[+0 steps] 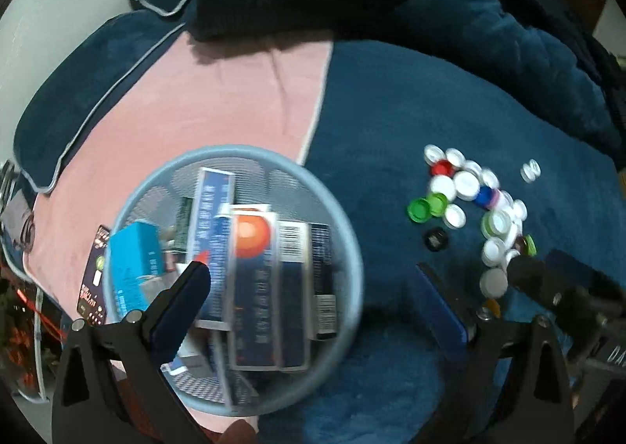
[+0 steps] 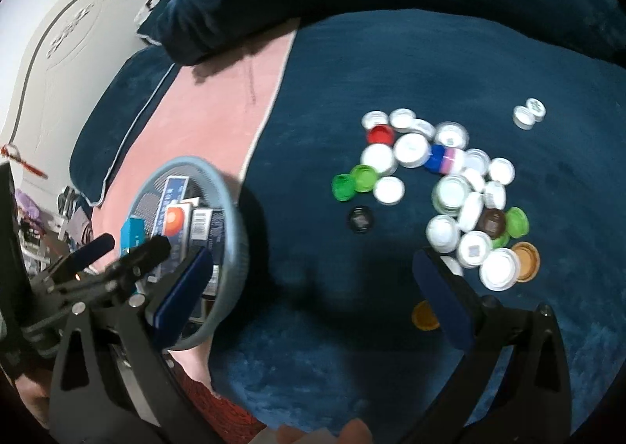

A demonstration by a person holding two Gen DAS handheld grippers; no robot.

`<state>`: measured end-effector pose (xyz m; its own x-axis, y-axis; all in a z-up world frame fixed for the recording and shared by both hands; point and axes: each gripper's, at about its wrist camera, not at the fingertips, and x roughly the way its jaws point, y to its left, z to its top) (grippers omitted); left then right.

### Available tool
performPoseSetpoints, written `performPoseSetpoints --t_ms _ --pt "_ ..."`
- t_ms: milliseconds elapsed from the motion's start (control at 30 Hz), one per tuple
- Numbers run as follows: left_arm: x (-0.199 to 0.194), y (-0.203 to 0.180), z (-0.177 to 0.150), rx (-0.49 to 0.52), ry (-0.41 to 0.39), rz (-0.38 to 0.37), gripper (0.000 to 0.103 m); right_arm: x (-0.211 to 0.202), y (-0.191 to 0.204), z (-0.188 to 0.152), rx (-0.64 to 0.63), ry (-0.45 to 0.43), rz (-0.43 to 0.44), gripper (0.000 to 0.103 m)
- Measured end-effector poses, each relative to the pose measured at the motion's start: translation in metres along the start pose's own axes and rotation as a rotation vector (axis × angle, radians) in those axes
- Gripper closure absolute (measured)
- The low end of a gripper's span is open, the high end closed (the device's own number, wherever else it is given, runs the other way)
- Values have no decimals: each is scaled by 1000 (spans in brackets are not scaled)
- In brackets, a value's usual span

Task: Organize objects
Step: 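Move both tools back over the cap pile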

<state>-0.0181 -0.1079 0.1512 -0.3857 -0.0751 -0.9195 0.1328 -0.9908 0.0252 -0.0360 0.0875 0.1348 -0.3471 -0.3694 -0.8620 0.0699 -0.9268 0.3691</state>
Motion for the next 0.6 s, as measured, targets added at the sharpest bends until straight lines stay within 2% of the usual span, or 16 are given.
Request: performPoseSetpoints --t_ms 200,400,500,600 --pt "12 -40 4 77 28 -59 1 -11 -44 9 96 -1 -17 0" --pt "33 -60 9 75 62 -77 1 -24 -87 18 200 -9 -28 0" --pt "43 -70 3 82 96 -85 1 -21 -104 15 216 24 -58 0" --pt "50 -82 -5 101 116 -98 1 -5 -120 5 220 102 -73 0"
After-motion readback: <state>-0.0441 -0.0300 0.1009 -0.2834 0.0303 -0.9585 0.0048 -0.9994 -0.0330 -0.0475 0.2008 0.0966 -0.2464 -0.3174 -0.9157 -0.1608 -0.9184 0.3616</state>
